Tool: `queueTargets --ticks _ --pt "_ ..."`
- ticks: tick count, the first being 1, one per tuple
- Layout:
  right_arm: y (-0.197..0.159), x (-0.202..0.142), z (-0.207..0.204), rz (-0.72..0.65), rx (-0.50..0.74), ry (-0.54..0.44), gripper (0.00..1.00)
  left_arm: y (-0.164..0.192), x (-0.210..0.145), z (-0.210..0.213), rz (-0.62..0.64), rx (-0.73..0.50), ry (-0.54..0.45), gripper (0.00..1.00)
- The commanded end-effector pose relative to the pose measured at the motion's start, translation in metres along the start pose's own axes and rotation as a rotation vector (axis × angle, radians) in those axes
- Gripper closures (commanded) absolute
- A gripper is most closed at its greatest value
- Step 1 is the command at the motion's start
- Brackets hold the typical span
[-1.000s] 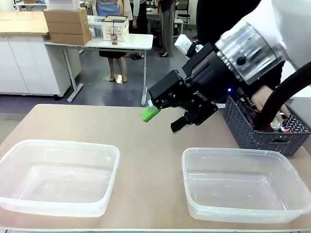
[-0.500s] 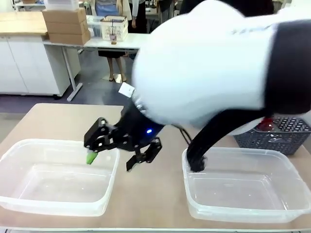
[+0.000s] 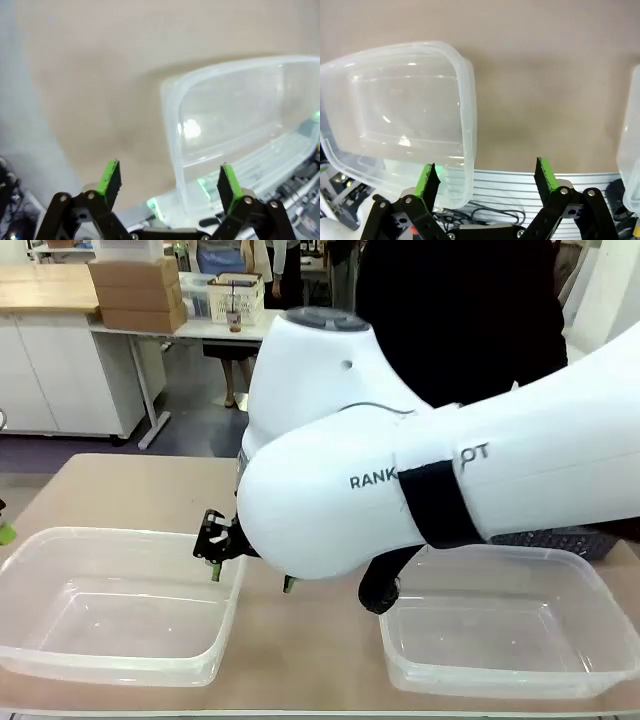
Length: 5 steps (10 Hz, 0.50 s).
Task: Sort the waste into each basket.
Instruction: Pick up the Organizing box on the left side of the table and lift it.
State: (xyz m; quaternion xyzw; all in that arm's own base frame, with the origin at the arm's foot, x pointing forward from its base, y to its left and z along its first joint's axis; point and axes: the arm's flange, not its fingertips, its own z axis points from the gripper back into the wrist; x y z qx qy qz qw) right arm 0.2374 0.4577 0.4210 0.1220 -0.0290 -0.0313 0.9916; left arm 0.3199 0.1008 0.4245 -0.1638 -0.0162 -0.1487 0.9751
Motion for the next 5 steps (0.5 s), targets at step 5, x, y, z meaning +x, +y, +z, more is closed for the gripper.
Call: queueTargets --ticks 5 --pt "0.030 0.003 -0.041 -0.086 -0.136 -0.129 0.00 0.016 -0.001 -0.048 0.065 0.080 0.134 0.00"
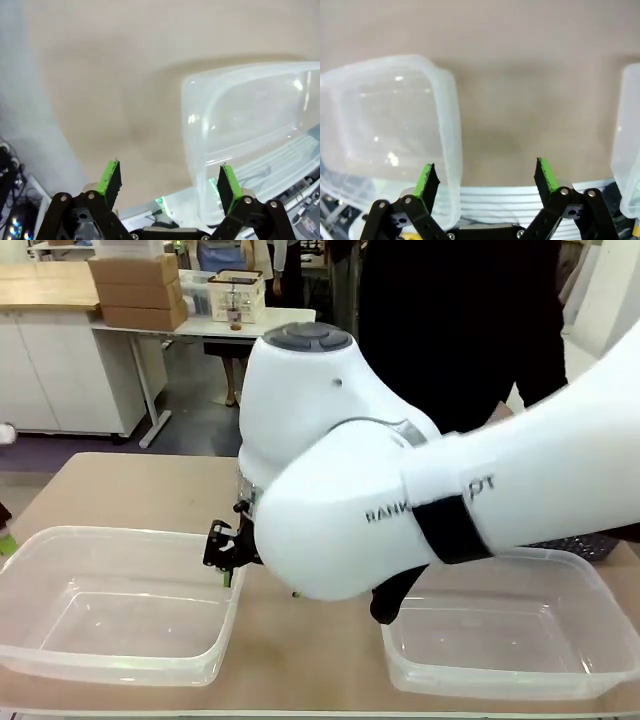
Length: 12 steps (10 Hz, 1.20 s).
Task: Sort the waste into each basket.
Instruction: Pick up the Organizing box on the left side of the table and lift it.
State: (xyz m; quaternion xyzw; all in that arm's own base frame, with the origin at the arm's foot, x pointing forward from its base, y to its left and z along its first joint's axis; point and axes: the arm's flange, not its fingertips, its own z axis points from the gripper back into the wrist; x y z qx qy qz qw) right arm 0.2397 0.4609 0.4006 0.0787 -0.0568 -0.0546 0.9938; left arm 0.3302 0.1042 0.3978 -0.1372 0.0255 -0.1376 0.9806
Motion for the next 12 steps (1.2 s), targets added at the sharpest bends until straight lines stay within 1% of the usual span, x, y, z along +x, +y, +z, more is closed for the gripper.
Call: queueTargets --ticks 1,2,3,4,5,6,7,9,12 --pt "0.039 0.001 -0.027 -0.070 -0.042 -0.034 0.00 0.001 -0.007 -0.044 0.034 0.024 0.078 0.00" --pt "0.045 0.001 -0.034 -0.074 -0.042 -0.018 0.00 0.003 -0.007 -0.053 0.040 0.024 0.108 0.00" --pt "0.052 -0.001 -0.040 -0.077 -0.032 0.008 0.00 0.007 -0.008 -0.054 0.039 0.017 0.104 0.00" --pt "0.056 -0.002 -0.043 -0.082 0.005 0.031 0.00 0.009 -0.009 -0.052 0.036 0.003 0.080 0.00" --pt "0.061 -0.003 -0.048 -0.081 -0.006 0.036 0.00 0.013 -0.008 -0.052 0.051 0.002 0.053 0.00" --pt "0.065 -0.003 -0.055 -0.072 -0.044 0.050 0.00 0.014 -0.009 -0.053 0.042 -0.012 0.060 0.00" --pt "0.068 -0.004 -0.059 -0.071 -0.091 0.046 0.00 0.014 -0.008 -0.054 0.035 -0.030 0.047 0.00" --pt "0.069 -0.005 -0.063 -0.069 -0.111 0.053 0.00 0.012 -0.009 -0.056 0.007 -0.073 0.040 0.00" --pt "0.066 -0.006 -0.063 -0.079 -0.103 0.054 0.00 0.005 -0.008 -0.055 -0.026 -0.101 0.051 0.00"
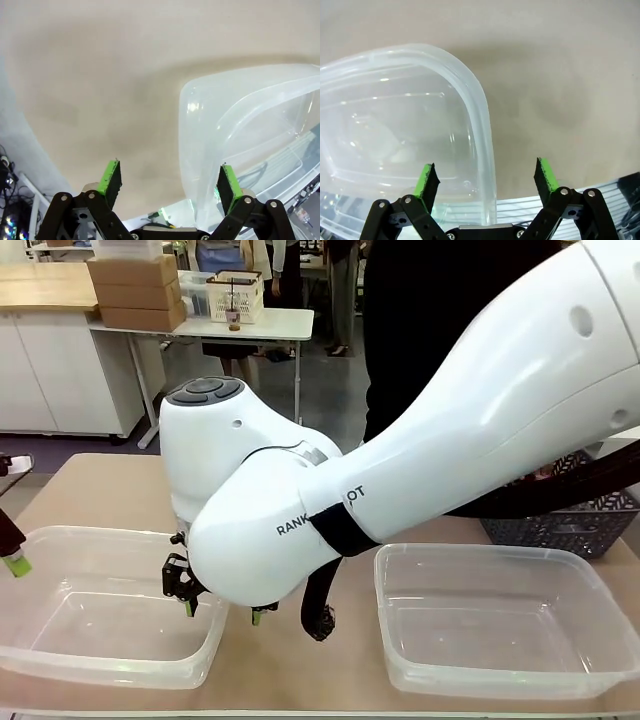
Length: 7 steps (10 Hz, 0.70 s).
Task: Sort the waste into each basket.
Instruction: Pick up the Organizing box on the left side of the table and lift it.
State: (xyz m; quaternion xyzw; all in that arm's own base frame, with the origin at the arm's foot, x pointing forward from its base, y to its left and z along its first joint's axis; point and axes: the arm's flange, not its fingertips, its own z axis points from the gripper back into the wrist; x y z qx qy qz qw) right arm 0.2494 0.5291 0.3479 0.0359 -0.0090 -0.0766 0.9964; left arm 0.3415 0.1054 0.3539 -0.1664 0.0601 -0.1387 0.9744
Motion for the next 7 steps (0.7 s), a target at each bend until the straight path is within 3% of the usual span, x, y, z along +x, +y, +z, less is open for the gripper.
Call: queueTargets --ticks 1,2,3,4,5,6,7 --pt "0.0047 -0.0034 -0.0001 -0.025 -0.012 -0.025 0.60 -0.0130 -0.0181 -0.0161 -0.057 -0.057 0.011 0.59" --pt "0.0030 -0.0032 0.0001 -0.030 -0.007 -0.021 0.60 -0.0139 -0.0177 -0.0163 -0.054 -0.061 0.012 0.60" --pt "0.0019 -0.0034 0.0004 -0.033 -0.006 -0.024 1.00 -0.0151 -0.0166 -0.0176 -0.052 -0.064 0.020 1.00" --pt "0.0008 -0.0040 0.0007 -0.037 -0.003 -0.030 0.62 -0.0167 -0.0156 -0.0198 -0.055 -0.064 0.029 1.00" --pt "-0.0007 -0.0041 0.0007 -0.042 -0.001 -0.032 1.00 -0.0176 -0.0147 -0.0209 -0.057 -0.066 0.040 1.00" --pt "-0.0024 -0.0041 0.0012 -0.048 0.003 -0.032 1.00 -0.0183 -0.0143 -0.0211 -0.060 -0.067 0.044 0.87" --pt "-0.0026 -0.0044 0.0009 -0.055 -0.001 -0.030 1.00 -0.0189 -0.0138 -0.0206 -0.060 -0.074 0.042 0.96"
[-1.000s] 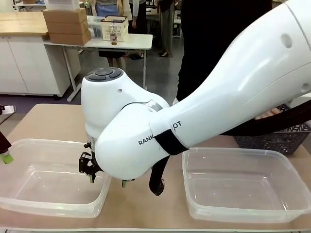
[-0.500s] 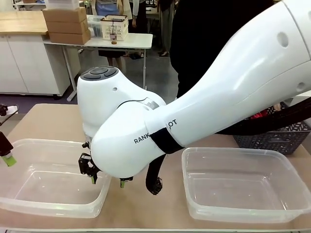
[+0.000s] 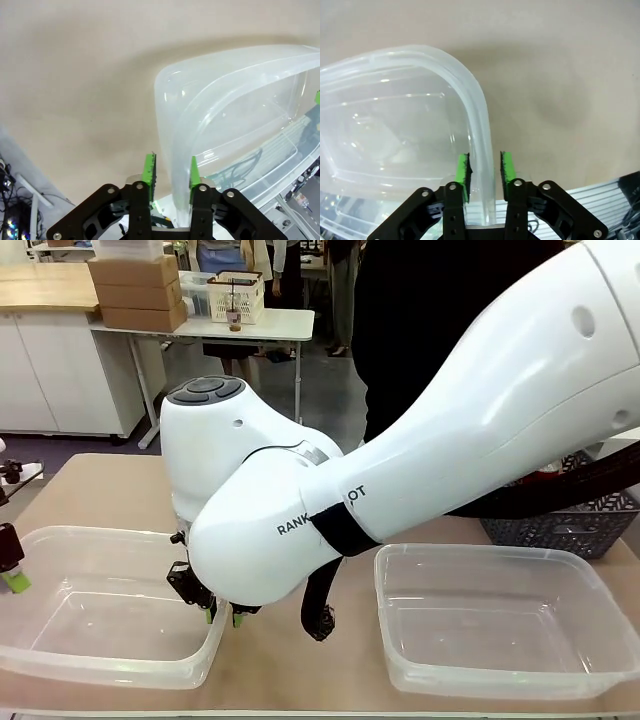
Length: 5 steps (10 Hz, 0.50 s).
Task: Sort the waste into each basket.
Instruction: Pick up the Organizing box on the left side of the table and lift it.
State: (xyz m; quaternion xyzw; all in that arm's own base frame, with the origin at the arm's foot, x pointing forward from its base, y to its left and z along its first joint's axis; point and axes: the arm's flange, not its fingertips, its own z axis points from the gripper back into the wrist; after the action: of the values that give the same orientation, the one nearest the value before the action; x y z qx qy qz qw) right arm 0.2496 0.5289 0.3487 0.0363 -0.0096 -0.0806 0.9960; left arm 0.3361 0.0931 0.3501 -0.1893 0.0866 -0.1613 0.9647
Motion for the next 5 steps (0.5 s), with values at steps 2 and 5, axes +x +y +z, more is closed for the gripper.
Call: queueTargets --ticks 2,5 --pt "-0.0042 -0.0050 0.0012 -0.049 -0.005 -0.028 1.00 -0.0096 -0.0118 -0.0140 -0.023 -0.019 -0.016 1.00" --pt "-0.0061 -0.0035 0.0018 -0.056 -0.009 -0.021 1.00 -0.0108 -0.0116 -0.0123 -0.027 -0.023 -0.017 1.00"
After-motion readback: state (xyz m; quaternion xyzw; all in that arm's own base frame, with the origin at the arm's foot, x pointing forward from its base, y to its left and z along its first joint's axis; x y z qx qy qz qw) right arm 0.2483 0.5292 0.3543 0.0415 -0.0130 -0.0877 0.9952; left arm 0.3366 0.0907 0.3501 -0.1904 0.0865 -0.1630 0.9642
